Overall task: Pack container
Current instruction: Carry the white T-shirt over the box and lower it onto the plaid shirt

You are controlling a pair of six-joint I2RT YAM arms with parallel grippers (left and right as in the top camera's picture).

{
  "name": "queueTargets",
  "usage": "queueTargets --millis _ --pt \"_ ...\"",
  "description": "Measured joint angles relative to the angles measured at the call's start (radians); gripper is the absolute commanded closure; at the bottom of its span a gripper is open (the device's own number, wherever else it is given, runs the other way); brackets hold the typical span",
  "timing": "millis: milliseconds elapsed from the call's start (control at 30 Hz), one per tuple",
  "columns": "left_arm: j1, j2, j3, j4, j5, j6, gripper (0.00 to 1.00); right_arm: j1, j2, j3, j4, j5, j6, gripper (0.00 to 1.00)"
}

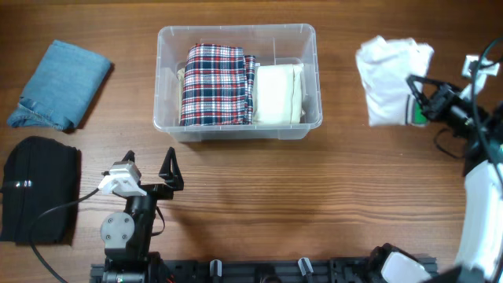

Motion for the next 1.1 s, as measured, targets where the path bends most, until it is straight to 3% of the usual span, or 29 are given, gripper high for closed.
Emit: queueTargets --millis 167,400,633,833,1100 --pt "0.000 0.000 0.000 0.000 0.000 0.000 0.00 0.239 -0.148 0.002 0.206 0.085 0.229 0.96" --pt "0.000 0.000 0.000 0.000 0.000 0.000 0.00 0.593 -0.125 0.002 0.355 0.377 0.443 0.96" --pt "0.000 0.000 0.000 0.000 0.000 0.000 0.00 0.836 0.131 0.003 0.683 0.599 0.671 0.96" --pt "0.000 0.000 0.000 0.000 0.000 0.000 0.00 0.930 0.395 0.001 1.017 0.660 0.891 0.96" --pt "0.000 0.000 0.000 0.000 0.000 0.000 0.00 1.047 0.539 0.019 1.073 0.772 1.020 0.96"
